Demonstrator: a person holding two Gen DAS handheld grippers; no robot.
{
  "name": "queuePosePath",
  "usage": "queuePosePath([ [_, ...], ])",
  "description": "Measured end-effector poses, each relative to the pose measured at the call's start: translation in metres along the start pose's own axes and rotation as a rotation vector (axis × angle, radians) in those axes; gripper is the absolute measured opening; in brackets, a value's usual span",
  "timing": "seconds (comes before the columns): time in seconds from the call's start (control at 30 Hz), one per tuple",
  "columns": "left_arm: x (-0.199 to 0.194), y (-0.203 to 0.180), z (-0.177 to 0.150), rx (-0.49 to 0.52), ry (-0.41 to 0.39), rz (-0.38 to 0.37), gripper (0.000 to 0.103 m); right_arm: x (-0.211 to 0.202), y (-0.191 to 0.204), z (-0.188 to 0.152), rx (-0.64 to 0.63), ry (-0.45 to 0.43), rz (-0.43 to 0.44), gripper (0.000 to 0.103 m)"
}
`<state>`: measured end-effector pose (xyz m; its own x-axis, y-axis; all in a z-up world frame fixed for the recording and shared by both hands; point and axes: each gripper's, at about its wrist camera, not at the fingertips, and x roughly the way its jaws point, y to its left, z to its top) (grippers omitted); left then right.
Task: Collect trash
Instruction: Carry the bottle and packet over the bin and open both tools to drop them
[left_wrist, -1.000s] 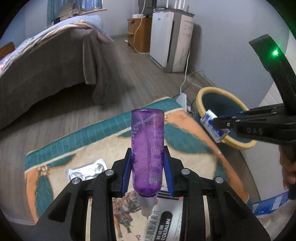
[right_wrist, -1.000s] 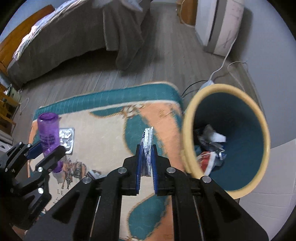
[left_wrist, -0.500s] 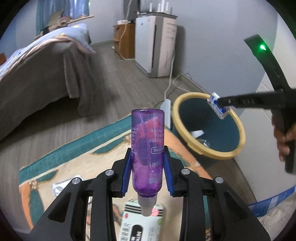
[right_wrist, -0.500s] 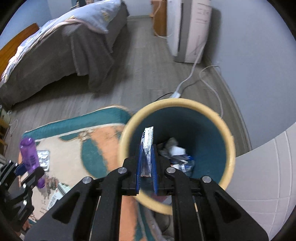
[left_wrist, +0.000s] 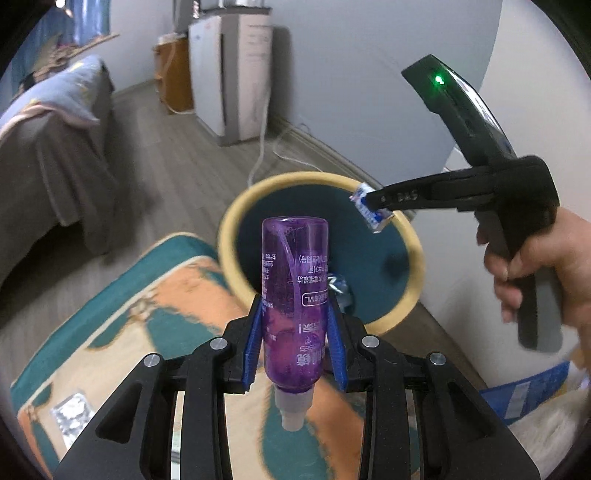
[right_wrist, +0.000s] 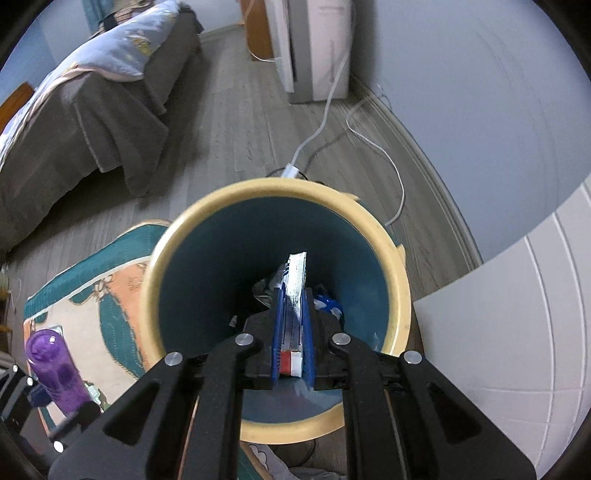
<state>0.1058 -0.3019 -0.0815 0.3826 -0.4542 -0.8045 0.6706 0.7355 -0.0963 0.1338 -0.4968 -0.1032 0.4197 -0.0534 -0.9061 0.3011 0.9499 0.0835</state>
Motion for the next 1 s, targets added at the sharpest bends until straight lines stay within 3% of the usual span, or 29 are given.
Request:
queuePosePath([
  [0.2,0.030,-0.007,0.026,0.023,0.062,-0.001,0.034,0.013,-0.006,-0.005,0.043,0.041,-0.003,0.010],
  [0.43,0.049,-0.006,0.047,0.010,0.045,0.034,0.034,0.019,-0.012,-0.006,0.069,0.058,0.012,0.010],
  [0.83,0.056,0.011,0.042,-0.013,0.060,0.075,0.034,0.030,0.009,-0.008,0.020,0.095,0.156,0.010],
  [0.93,0.053,0.018,0.036,-0.022,0.058,0.081,0.034,0.028,0.014,-0.006,0.001,0.094,0.163,0.020],
  [1.0,0.050,0.024,0.033,-0.035,0.057,0.084,0.035,0.026,0.016,-0.006,-0.013,0.086,0.139,0.038],
])
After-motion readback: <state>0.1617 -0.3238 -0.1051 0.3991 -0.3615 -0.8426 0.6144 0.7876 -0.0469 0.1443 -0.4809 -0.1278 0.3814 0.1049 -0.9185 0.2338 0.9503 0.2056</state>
